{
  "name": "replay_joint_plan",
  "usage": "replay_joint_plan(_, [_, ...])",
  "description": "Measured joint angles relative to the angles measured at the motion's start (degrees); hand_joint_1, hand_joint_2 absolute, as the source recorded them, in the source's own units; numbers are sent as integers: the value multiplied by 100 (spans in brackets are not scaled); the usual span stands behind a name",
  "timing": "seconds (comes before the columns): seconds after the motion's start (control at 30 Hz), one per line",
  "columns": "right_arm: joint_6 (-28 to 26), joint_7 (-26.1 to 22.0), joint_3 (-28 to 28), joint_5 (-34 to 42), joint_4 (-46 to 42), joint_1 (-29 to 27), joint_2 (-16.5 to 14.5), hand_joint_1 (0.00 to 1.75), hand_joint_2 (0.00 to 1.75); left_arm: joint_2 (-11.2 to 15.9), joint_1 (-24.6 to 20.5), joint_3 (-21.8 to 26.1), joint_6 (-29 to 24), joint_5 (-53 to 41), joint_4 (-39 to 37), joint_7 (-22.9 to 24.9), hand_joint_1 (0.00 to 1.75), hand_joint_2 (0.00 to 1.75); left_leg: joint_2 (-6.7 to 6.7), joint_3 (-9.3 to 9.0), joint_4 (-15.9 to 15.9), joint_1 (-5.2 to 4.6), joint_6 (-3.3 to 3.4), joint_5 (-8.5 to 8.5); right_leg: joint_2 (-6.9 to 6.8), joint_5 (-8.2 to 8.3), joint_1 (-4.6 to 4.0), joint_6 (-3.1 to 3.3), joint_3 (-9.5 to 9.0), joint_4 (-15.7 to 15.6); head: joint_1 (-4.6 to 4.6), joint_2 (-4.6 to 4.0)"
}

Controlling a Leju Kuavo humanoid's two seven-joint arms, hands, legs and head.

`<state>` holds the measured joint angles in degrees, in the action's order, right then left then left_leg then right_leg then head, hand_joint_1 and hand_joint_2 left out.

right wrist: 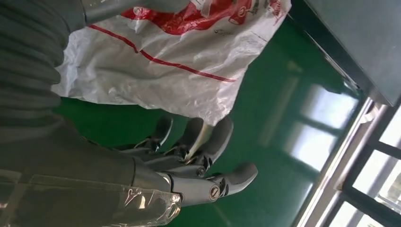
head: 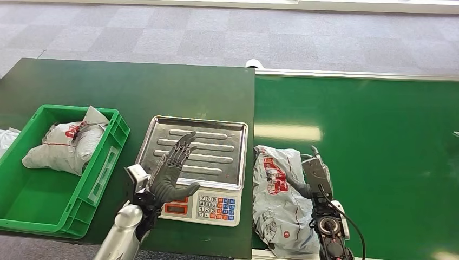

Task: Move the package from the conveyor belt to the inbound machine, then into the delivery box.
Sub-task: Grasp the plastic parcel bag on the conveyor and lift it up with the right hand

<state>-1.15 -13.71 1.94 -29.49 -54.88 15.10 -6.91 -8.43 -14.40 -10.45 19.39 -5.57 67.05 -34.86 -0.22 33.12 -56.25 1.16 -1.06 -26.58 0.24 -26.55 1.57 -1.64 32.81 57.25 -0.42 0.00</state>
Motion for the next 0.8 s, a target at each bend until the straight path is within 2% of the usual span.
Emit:
replay_joint_plan(0.33, [29, 375, -64, -337, 1481, 402, 20, 0, 175, -60, -79, -8, 30, -9, -14, 91, 0, 175, 0, 0, 0, 0, 0, 0, 0, 0, 0, 0, 2, 0, -1, 0])
replay_joint_plan(0.43, [260, 391, -65, -390, 1903, 594, 37, 0, 175, -73, -120, -16, 30, -4, -54, 98, 0, 175, 11, -7, 0, 0, 0, -1, 6, 0, 0, 0, -1, -1, 0, 0])
replay_joint_plan(0.53, [715, 348, -78, -451, 2221, 808, 67, 0, 175, -78, -171, -35, 32, 9, -104, 98, 0, 175, 46, -35, 0, 1, -4, -8, 36, 2, -1, 3, -16, -2, 2, 0])
replay_joint_plan(0.67, [1160, 320, -185, -611, 2593, 1043, 112, 23, 175, -97, -235, -76, 15, 31, -163, 98, 0, 175, 88, -85, 3, 4, -18, -25, 83, 7, -3, 12, -47, -4, 2, 0])
replay_joint_plan(0.73, [1188, 300, -231, -628, 2717, 1112, 120, 23, 175, -105, -249, -88, -12, 35, -172, 98, 0, 175, 96, -103, 4, 7, -19, -27, 92, 8, -6, 13, -60, -4, 1, 0])
replay_joint_plan(0.8, [1185, 291, -256, -629, 2809, 1161, 121, 99, 175, -106, -250, -93, -31, 35, -172, 98, 0, 175, 97, -114, 4, 12, -19, -27, 94, 9, -11, 14, -69, -4, 1, 0])
